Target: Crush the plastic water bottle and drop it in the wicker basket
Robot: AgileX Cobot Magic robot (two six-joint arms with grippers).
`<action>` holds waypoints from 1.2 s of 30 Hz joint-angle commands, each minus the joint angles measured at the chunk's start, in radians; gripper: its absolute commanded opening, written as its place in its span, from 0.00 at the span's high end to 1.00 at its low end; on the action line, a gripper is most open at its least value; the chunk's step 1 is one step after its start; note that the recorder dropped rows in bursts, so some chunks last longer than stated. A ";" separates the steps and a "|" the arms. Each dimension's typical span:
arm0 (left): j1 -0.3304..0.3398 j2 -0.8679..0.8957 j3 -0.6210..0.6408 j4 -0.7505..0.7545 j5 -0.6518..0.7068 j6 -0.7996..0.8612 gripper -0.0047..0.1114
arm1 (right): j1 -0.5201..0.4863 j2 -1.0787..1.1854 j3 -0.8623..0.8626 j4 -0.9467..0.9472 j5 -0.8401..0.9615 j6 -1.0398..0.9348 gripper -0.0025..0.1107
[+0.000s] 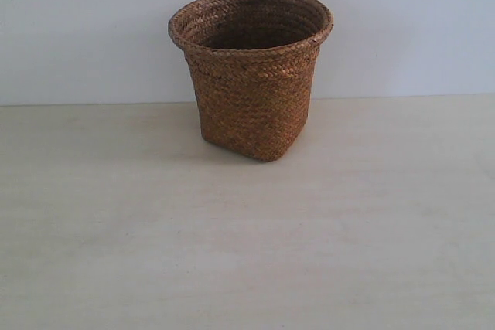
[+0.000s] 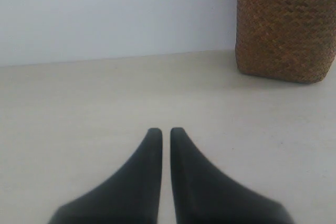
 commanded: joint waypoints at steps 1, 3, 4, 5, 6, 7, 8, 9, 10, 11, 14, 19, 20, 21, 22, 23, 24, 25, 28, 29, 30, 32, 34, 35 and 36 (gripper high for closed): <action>0.002 -0.004 0.004 -0.004 -0.017 -0.011 0.92 | -0.002 -0.005 0.003 -0.001 0.001 -0.001 0.98; 0.002 -0.004 0.004 -0.004 -0.017 -0.011 0.92 | -0.002 -0.005 0.003 -0.001 0.001 -0.001 0.98; 0.002 -0.004 0.004 -0.004 -0.017 -0.011 0.92 | -0.002 -0.005 0.003 -0.001 0.004 0.001 0.98; 0.002 -0.004 0.004 -0.004 -0.017 -0.011 0.92 | -0.002 -0.005 0.007 -0.003 0.004 0.008 0.98; 0.002 -0.004 0.004 -0.004 -0.017 -0.011 0.92 | -0.002 -0.005 0.007 -0.016 0.015 0.030 0.98; 0.002 -0.004 0.004 -0.004 -0.017 -0.011 0.92 | -0.002 -0.005 0.007 -0.041 0.024 0.070 0.98; 0.002 -0.004 0.004 -0.004 -0.017 -0.011 0.92 | -0.002 -0.005 0.007 -0.065 0.029 0.115 0.98; 0.002 -0.004 0.004 -0.004 -0.017 -0.011 0.92 | -0.002 -0.005 0.007 -0.098 0.029 0.157 0.98; 0.002 -0.004 0.004 -0.004 -0.017 -0.011 0.92 | -0.002 -0.005 0.007 -0.126 0.029 0.190 0.98; 0.002 -0.004 0.004 -0.004 -0.017 -0.011 0.92 | -0.002 -0.005 0.007 -0.134 0.029 0.190 0.98; 0.002 -0.004 0.004 -0.004 -0.017 -0.011 0.92 | -0.002 -0.005 0.014 -0.136 0.039 0.190 0.98; 0.002 -0.004 0.004 -0.004 -0.014 -0.011 0.92 | -0.002 -0.005 0.108 -0.137 -0.031 0.190 0.98; 0.002 -0.004 0.004 -0.004 -0.014 -0.011 0.92 | -0.002 -0.005 0.126 -0.137 -0.045 0.190 0.98; 0.002 -0.004 0.004 -0.004 -0.014 -0.011 0.92 | -0.002 -0.005 0.147 -0.137 -0.055 0.190 0.98; 0.002 -0.004 0.004 -0.004 -0.014 -0.011 0.92 | -0.002 -0.005 0.165 -0.137 -0.058 0.190 0.98; 0.002 -0.004 0.004 -0.004 -0.014 -0.011 0.92 | -0.002 -0.005 0.178 -0.143 -0.058 0.190 0.98; 0.002 -0.004 0.004 -0.004 -0.014 -0.011 0.92 | -0.002 -0.005 0.178 -0.149 -0.058 0.190 0.98; 0.002 -0.004 0.004 -0.004 -0.014 -0.011 0.92 | -0.002 -0.008 0.178 -0.155 -0.058 0.190 0.98; 0.002 -0.004 0.004 -0.004 -0.014 -0.011 0.92 | -0.004 -0.026 0.178 -0.164 0.013 0.190 0.98; 0.002 -0.004 0.004 -0.004 -0.014 -0.011 0.92 | -0.006 -0.026 0.178 -0.164 0.013 0.190 0.98; 0.002 -0.004 0.004 -0.004 -0.014 -0.011 0.92 | -0.011 -0.026 0.178 -0.164 0.027 0.181 0.98; 0.002 -0.004 0.004 -0.004 -0.014 -0.011 0.92 | -0.018 -0.026 0.178 -0.170 0.041 0.179 0.98; 0.002 -0.004 0.004 -0.004 -0.016 -0.011 0.92 | -0.031 -0.026 0.178 -0.180 0.064 0.179 0.98; 0.002 -0.004 0.004 -0.004 -0.016 -0.011 0.92 | -0.038 -0.026 0.178 -0.197 0.094 0.177 0.98; 0.002 -0.004 0.004 -0.004 -0.016 -0.011 0.92 | -0.041 -0.026 0.178 -0.200 0.096 0.177 0.98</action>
